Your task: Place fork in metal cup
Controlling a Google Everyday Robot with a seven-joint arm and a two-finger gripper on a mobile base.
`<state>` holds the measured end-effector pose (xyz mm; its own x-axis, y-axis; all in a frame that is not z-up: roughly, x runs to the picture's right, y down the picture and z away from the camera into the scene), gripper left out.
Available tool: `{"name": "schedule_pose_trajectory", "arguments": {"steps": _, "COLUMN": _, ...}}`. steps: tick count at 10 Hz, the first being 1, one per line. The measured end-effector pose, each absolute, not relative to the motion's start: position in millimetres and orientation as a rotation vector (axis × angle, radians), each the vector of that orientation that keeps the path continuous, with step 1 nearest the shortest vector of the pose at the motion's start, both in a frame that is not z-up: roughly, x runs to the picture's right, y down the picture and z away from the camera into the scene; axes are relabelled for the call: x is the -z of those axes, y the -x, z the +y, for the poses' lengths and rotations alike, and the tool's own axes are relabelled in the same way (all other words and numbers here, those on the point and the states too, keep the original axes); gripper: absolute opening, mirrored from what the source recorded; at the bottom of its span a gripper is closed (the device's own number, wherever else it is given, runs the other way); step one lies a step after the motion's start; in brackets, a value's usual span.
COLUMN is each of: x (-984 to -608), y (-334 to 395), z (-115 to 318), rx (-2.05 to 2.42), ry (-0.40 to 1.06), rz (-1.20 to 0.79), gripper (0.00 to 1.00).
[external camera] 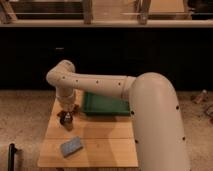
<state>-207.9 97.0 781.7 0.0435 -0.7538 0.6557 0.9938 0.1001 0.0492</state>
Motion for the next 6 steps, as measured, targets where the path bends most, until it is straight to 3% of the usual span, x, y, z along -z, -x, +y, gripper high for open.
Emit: {"name": "schedule_pose_trajectory", "arguments": {"steps": 6, "x": -781, "y": 227, "z": 109, "rx": 1.464, "ry": 0.501, "rz": -0.633, "gripper": 0.03}}
